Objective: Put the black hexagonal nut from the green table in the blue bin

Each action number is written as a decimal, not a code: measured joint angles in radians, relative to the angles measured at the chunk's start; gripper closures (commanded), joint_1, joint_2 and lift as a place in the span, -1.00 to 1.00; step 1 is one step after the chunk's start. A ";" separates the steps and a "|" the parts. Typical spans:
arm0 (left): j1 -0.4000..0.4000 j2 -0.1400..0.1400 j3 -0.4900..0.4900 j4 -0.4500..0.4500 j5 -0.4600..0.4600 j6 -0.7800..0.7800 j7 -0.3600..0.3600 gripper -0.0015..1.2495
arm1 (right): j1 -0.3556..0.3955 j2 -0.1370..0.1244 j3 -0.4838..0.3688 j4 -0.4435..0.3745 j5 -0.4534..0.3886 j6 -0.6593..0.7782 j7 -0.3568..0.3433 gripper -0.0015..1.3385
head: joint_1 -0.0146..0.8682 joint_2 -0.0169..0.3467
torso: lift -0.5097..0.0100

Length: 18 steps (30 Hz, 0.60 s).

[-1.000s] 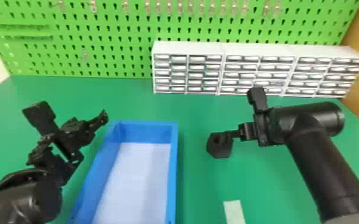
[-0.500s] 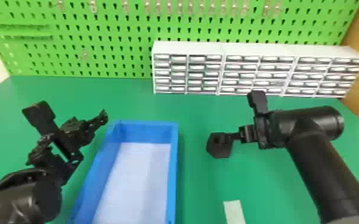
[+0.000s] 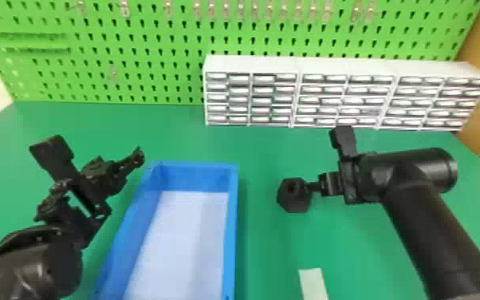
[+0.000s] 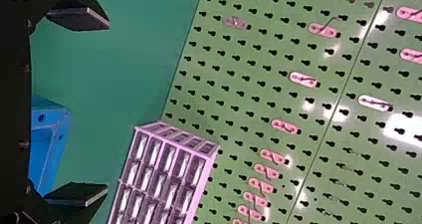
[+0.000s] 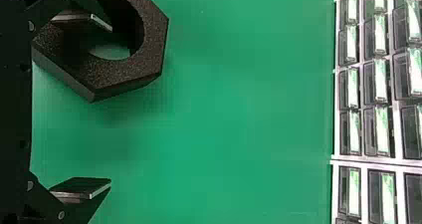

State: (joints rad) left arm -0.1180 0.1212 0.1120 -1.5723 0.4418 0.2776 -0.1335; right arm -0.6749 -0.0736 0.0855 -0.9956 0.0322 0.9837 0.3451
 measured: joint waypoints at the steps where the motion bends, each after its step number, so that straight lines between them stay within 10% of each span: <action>1: 0.000 0.000 0.000 0.000 0.000 0.000 0.000 -0.80 | 0.000 0.000 0.000 0.000 0.000 0.000 0.000 -0.68 | 0.54 -0.73 | 0.58; 18: 0.001 0.001 0.002 0.000 0.000 0.000 -0.003 -0.80 | -0.013 -0.005 0.016 -0.013 -0.005 0.007 0.001 -0.68 | 0.54 -0.73 | 0.58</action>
State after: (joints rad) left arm -0.1166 0.1226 0.1143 -1.5723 0.4422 0.2776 -0.1366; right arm -0.6882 -0.0787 0.1014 -1.0088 0.0277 0.9907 0.3464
